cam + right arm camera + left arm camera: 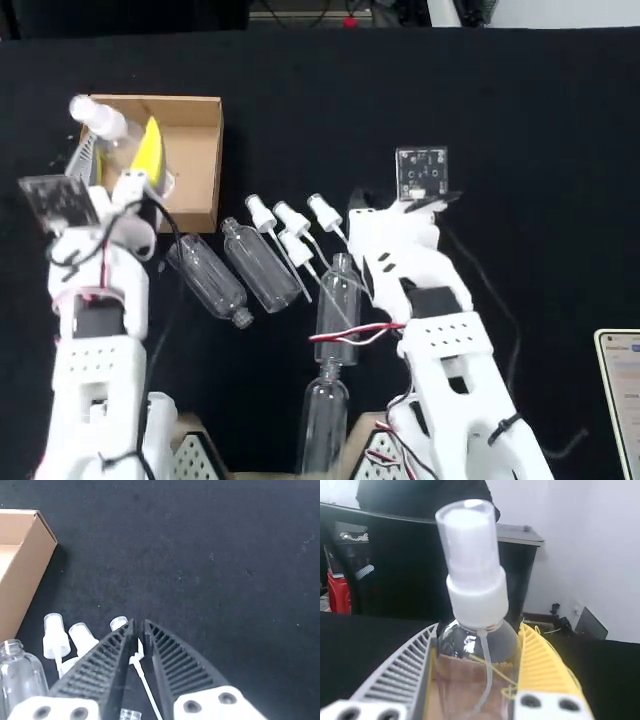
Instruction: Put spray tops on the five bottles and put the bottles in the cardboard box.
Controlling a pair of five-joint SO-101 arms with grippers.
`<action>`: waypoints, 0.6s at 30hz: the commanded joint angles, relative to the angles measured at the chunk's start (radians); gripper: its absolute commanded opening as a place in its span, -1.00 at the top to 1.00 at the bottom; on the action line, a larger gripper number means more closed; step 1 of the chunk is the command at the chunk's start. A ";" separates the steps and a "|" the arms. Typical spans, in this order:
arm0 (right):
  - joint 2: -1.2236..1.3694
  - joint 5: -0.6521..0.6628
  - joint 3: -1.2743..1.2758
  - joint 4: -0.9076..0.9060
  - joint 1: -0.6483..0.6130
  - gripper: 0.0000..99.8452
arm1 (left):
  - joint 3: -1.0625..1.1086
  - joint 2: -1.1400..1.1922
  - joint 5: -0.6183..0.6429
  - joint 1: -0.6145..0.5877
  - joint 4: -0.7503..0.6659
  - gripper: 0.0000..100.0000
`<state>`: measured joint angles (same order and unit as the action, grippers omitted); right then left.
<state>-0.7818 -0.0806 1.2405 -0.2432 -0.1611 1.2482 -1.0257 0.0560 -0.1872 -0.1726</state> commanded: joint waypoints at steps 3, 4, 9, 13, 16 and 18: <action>-0.013 -0.005 0.007 0.052 0.015 0.97 | -0.343 0.385 -0.002 -0.036 -0.023 0.75; -0.013 -0.003 0.007 0.051 0.017 0.97 | -0.381 0.445 -0.002 -0.039 -0.023 0.75; -0.013 -0.002 0.008 0.051 0.017 0.97 | -0.542 0.700 -0.002 -0.047 -0.025 0.75; -0.012 -0.002 0.008 0.051 0.017 0.97 | -0.654 0.858 -0.002 -0.077 -0.026 0.75; -0.012 -0.002 0.019 0.055 0.003 0.97 | -0.762 0.973 -0.002 -0.104 -0.026 0.75; -0.012 0.000 0.021 0.055 -0.018 0.97 | -0.834 1.056 -0.002 -0.116 -0.026 0.75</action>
<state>-0.7818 -0.0806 1.2666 -0.2202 -0.1611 0.6007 -0.0790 0.0560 -0.2700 -0.1726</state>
